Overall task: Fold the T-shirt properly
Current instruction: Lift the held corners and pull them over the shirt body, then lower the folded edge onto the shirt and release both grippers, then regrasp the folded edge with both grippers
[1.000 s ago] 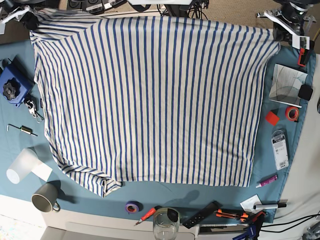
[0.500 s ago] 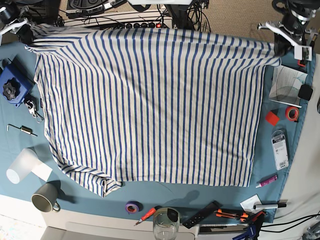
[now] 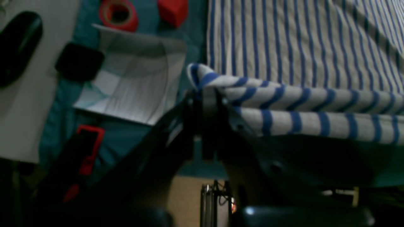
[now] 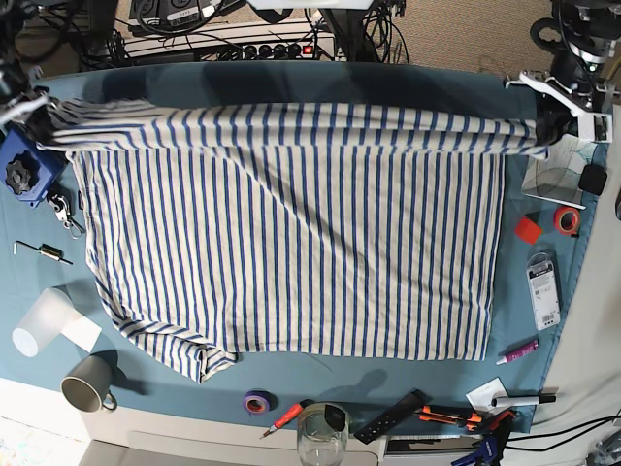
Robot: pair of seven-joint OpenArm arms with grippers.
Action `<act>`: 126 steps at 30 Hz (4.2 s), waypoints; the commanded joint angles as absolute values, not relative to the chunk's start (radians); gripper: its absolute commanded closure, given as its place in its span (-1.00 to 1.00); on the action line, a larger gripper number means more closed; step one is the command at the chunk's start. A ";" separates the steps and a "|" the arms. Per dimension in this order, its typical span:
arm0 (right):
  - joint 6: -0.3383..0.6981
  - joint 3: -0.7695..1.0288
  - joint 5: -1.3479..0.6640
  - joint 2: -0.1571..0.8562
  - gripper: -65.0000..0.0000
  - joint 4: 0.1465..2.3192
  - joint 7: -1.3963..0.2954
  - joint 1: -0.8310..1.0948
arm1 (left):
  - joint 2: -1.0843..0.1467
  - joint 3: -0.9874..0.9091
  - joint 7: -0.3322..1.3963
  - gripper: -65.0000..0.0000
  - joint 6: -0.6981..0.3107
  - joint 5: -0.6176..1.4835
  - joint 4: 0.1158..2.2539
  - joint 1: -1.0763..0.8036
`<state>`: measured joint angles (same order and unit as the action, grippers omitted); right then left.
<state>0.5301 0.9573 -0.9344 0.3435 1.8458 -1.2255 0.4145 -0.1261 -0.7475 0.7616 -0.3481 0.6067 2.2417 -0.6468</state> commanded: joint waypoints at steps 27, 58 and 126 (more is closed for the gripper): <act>0.400 0.608 -0.476 0.365 1.00 1.857 -0.994 0.137 | -0.204 -0.441 0.582 1.00 -0.289 0.287 2.034 -0.351; 0.375 0.512 -0.339 0.363 1.00 1.494 -0.949 -0.134 | -0.257 -0.440 0.582 1.00 -0.368 0.352 1.736 -0.080; 0.411 0.617 -0.374 0.382 0.11 1.705 -1.161 -0.055 | -0.228 -0.441 0.850 0.13 -0.395 0.318 1.527 -0.080</act>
<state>0.4149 0.6106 -0.3676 0.3599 1.6901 -1.1778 -0.0410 -0.2256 -0.4431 0.7841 -0.4026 0.3447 1.5383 -0.0715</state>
